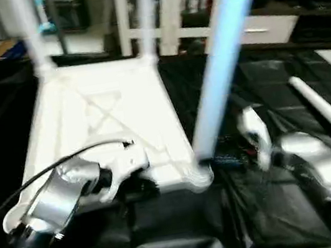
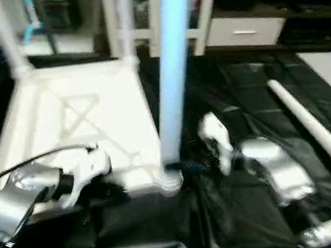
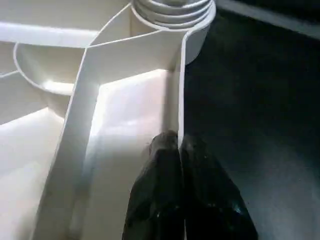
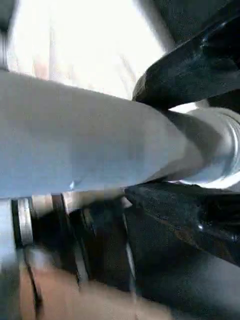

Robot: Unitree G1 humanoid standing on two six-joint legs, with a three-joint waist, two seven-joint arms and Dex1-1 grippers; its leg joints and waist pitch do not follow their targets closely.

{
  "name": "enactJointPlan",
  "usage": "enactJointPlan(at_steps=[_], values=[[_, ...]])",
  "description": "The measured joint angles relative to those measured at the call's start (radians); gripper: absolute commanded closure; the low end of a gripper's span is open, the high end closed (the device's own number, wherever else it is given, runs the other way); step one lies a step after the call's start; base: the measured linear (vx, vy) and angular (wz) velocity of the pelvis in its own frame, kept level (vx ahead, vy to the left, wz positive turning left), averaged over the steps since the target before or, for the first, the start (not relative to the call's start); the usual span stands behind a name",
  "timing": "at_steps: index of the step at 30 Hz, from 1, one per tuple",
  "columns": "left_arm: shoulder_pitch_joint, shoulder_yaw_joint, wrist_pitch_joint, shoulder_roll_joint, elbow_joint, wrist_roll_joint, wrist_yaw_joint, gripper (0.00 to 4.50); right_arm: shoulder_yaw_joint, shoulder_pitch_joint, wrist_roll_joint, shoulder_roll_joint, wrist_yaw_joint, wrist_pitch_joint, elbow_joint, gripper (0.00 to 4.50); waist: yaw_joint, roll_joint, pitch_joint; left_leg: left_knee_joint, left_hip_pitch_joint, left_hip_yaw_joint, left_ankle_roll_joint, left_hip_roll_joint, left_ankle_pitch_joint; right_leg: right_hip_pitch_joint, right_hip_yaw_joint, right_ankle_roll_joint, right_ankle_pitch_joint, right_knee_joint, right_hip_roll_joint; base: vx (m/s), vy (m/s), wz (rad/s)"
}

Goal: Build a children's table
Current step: Rotate leg to tighten

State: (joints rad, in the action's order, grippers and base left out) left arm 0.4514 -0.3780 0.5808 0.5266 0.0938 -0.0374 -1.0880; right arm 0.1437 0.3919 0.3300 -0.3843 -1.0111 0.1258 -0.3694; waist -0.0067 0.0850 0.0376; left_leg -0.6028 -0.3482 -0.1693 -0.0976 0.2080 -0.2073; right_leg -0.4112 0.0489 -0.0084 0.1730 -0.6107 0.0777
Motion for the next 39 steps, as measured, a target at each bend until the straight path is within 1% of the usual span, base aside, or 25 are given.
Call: enactJointPlan(at_steps=[1, 2, 3, 4, 6, 7, 10, 12, 14, 15, 17, 18, 19, 21, 22, 23, 24, 25, 27, 29, 31, 32, 34, 39], values=[[0.023, 0.033, 0.060, -0.096, 0.038, 0.016, 0.125, 4.50, -0.028, 0.021, -0.035, 0.053, 0.197, 0.022, -0.024, 2.65, -0.010, 0.002, 0.001, -0.002, -0.001, 0.000, -0.001, 0.000, 0.001, -0.001, -0.001, 0.000, 0.000, 0.000, 0.000, 0.000, 0.000, 0.00], [0.043, 0.050, 0.093, -0.161, 0.068, 0.035, 0.215, 4.50, -0.042, 0.042, -0.066, 0.099, 0.353, 0.036, -0.040, 2.65, -0.018, 0.004, 0.002, -0.003, -0.002, 0.001, -0.002, 0.000, 0.001, -0.003, -0.002, 0.000, 0.000, 0.000, 0.000, -0.052, 0.011, -0.09], [0.059, 0.052, 0.112, -0.216, 0.090, 0.044, 0.285, 4.50, -0.056, 0.055, -0.089, 0.146, 0.490, 0.047, -0.048, 2.65, -0.023, 0.006, 0.002, -0.004, -0.003, 0.002, -0.002, 0.000, 0.001, -0.007, -0.002, 0.000, 0.000, 0.000, 0.000, -0.033, 0.013, -0.18], [0.063, 0.049, 0.120, -0.252, 0.097, 0.044, 0.334, 4.50, -0.060, 0.058, -0.104, 0.184, 0.610, 0.047, -0.049, 2.65, -0.028, 0.006, 0.002, -0.004, -0.003, 0.004, -0.002, -0.001, 0.001, -0.009, 0.000, 0.001, 0.000, 0.001, 0.000, -0.033, 0.013, -0.18], [0.063, 0.044, 0.103, -0.286, 0.113, 0.044, 0.386, 4.50, -0.074, 0.045, -0.132, 0.248, 0.748, 0.022, -0.047, 2.65, -0.030, 0.006, 0.002, -0.003, -0.003, 0.007, -0.002, -0.001, 0.001, -0.008, 0.003, 0.003, -0.001, 0.001, -0.002, 0.000, 0.000, 0.00], [0.063, 0.044, 0.087, -0.296, 0.124, 0.048, 0.411, 4.50, -0.079, 0.038, -0.154, 0.288, 0.823, 0.001, -0.046, 2.65, -0.027, 0.006, 0.002, -0.001, -0.003, 0.007, -0.003, -0.001, 0.001, -0.009, 0.004, 0.003, -0.002, 0.000, -0.002, 0.000, 0.000, 0.00], [0.070, 0.046, 0.069, -0.299, 0.136, 0.058, 0.430, 4.50, -0.092, 0.031, -0.186, 0.345, 0.901, -0.046, -0.058, 2.65, -0.015, 0.003, 0.002, 0.002, -0.003, 0.007, -0.003, 0.000, 0.001, -0.009, 0.008, 0.003, -0.003, 0.000, -0.003, 0.000, 0.000, 0.00], [0.072, 0.047, 0.069, -0.297, 0.137, 0.063, 0.429, 4.50, -0.101, 0.032, -0.184, 0.362, 0.899, -0.079, -0.073, 2.65, -0.014, 0.004, 0.002, 0.002, -0.003, 0.007, -0.003, 0.001, 0.001, -0.008, 0.008, 0.002, -0.004, 0.000, -0.003, 0.000, 0.000, 0.00], [0.072, 0.045, 0.066, -0.280, 0.131, 0.063, 0.405, 4.50, -0.115, 0.030, -0.165, 0.358, 0.825, -0.107, -0.082, 2.65, -0.016, 0.003, 0.002, 0.002, -0.004, 0.006, -0.003, 0.001, 0.001, -0.008, 0.006, 0.002, -0.004, 0.000, -0.002, 0.000, 0.000, 0.00], [0.072, 0.043, 0.063, -0.264, 0.126, 0.062, 0.386, 4.50, -0.115, 0.023, -0.159, 0.341, 0.776, -0.111, -0.076, 1.96, -0.017, 0.003, 0.002, 0.002, -0.005, 0.006, -0.003, 0.001, 0.001, -0.008, 0.006, 0.001, -0.005, 0.001, -0.002, 0.000, 0.000, 0.00], [0.072, 0.033, 0.049, -0.235, 0.116, 0.061, 0.347, 4.50, -0.110, 0.001, -0.130, 0.313, 0.709, -0.103, -0.045, 1.96, -0.015, 0.003, 0.002, 0.003, -0.005, 0.006, -0.002, 0.001, 0.000, -0.008, 0.005, -0.003, -0.008, 0.001, -0.002, 0.000, 0.000, 0.00], [0.070, 0.021, 0.032, -0.210, 0.105, 0.060, 0.326, 4.50, -0.098, -0.006, -0.123, 0.299, 0.692, -0.093, -0.021, 1.96, -0.013, 0.001, 0.003, 0.004, -0.005, 0.006, -0.002, 0.001, 0.000, -0.009, 0.005, -0.002, -0.008, 0.001, -0.002, 0.000, 0.000, 0.00], [0.066, 0.011, 0.016, -0.182, 0.093, 0.053, 0.295, 4.50, -0.092, -0.010, -0.107, 0.283, 0.669, -0.079, 0.000, 1.80, -0.012, 0.000, 0.004, 0.005, -0.006, 0.006, -0.002, 0.001, 0.000, -0.009, 0.005, -0.002, -0.008, 0.001, -0.002, 0.000, 0.000, 0.00], [0.045, -0.006, -0.027, -0.117, 0.060, 0.039, 0.210, 4.50, -0.081, -0.020, -0.052, 0.218, 0.549, -0.008, 0.065, 1.55, -0.005, -0.002, 0.006, 0.007, -0.005, 0.005, -0.002, 0.001, 0.000, -0.009, 0.006, -0.002, -0.007, 0.001, -0.002, 0.000, 0.000, 0.00], [0.025, -0.009, -0.064, -0.072, 0.037, 0.026, 0.152, 4.50, -0.060, -0.031, -0.024, 0.162, 0.458, 0.027, 0.102, 1.52, 0.004, -0.002, 0.006, 0.007, -0.005, 0.005, -0.002, 0.001, 0.000, -0.009, 0.006, -0.002, -0.006, 0.001, -0.002, 0.000, 0.000, 0.00], [0.011, -0.012, -0.090, -0.038, 0.023, 0.014, 0.105, 4.50, -0.047, -0.039, -0.009, 0.120, 0.381, 0.047, 0.124, 1.52, 0.012, -0.002, 0.006, 0.007, -0.004, 0.005, -0.002, 0.001, 0.000, -0.008, 0.006, -0.002, -0.005, 0.001, -0.002, 0.000, 0.000, 0.00], [-0.005, -0.012, -0.107, -0.007, 0.001, -0.002, 0.057, 4.50, -0.025, -0.040, 0.005, 0.077, 0.300, 0.060, 0.143, 1.52, 0.015, -0.003, 0.006, 0.007, -0.003, 0.005, -0.002, 0.001, 0.000, -0.008, 0.006, -0.002, -0.005, 0.001, -0.002, 0.000, 0.000, 0.00], [-0.017, -0.013, -0.111, 0.018, -0.020, -0.014, 0.009, 4.50, -0.003, -0.044, 0.014, 0.037, 0.216, 0.064, 0.165, 1.52, 0.022, -0.003, 0.006, 0.007, -0.003, 0.003, -0.002, 0.002, 0.000, -0.008, 0.005, -0.002, -0.004, 0.002, -0.001, 0.000, 0.000, 0.00], [-0.020, -0.025, -0.099, 0.044, -0.041, -0.020, -0.036, 4.50, 0.015, -0.045, 0.021, -0.009, 0.109, 0.064, 0.174, 1.52, 0.034, -0.004, 0.007, 0.005, -0.003, -0.001, -0.001, 0.002, 0.000, -0.007, 0.001, -0.002, -0.004, 0.001, 0.000, 0.000, 0.000, 0.00], [-0.023, -0.044, -0.093, 0.053, -0.058, -0.032, -0.074, 4.50, 0.023, -0.047, 0.038, -0.065, -0.012, 0.069, 0.185, 1.52, 0.042, -0.004, 0.007, 0.004, -0.003, -0.005, -0.001, 0.001, 0.000, -0.006, -0.006, -0.002, -0.004, 0.001, 0.000, 0.000, 0.000, 0.00], [-0.029, -0.056, -0.086, 0.059, -0.071, -0.048, -0.103, 4.50, 0.024, -0.053, 0.065, -0.113, -0.106, 0.083, 0.201, 1.52, 0.044, -0.004, 0.007, 0.003, -0.003, -0.007, 0.000, 0.001, 0.000, -0.004, -0.009, -0.002, -0.004, 0.001, 0.000, 0.000, 0.000, 0.00], [-0.029, -0.060, -0.085, 0.063, -0.074, -0.053, -0.112, 4.50, 0.025, -0.053, 0.072, -0.124, -0.133, 0.091, 0.203, 1.52, 0.044, -0.004, 0.007, 0.002, -0.003, -0.006, 0.000, 0.001, 0.000, -0.004, -0.009, -0.002, -0.004, 0.001, 0.000, 0.000, 0.000, 0.00], [-0.029, -0.065, -0.083, 0.075, -0.076, -0.065, -0.131, 4.50, 0.028, -0.053, 0.090, -0.133, -0.174, 0.102, 0.203, 1.52, 0.042, -0.004, 0.007, 0.002, -0.003, -0.006, 0.000, 0.001, 0.000, -0.004, -0.009, -0.002, -0.004, 0.000, 0.000, 0.000, 0.000, 0.00], [-0.031, -0.070, -0.083, 0.090, -0.081, -0.077, -0.163, 4.50, 0.049, -0.053, 0.104, -0.149, -0.244, 0.114, 0.209, 1.52, 0.043, -0.004, 0.007, 0.002, -0.003, -0.004, -0.001, 0.001, 0.000, -0.004, -0.008, -0.001, -0.003, -0.002, -0.001, 0.000, 0.000, 0.00]])
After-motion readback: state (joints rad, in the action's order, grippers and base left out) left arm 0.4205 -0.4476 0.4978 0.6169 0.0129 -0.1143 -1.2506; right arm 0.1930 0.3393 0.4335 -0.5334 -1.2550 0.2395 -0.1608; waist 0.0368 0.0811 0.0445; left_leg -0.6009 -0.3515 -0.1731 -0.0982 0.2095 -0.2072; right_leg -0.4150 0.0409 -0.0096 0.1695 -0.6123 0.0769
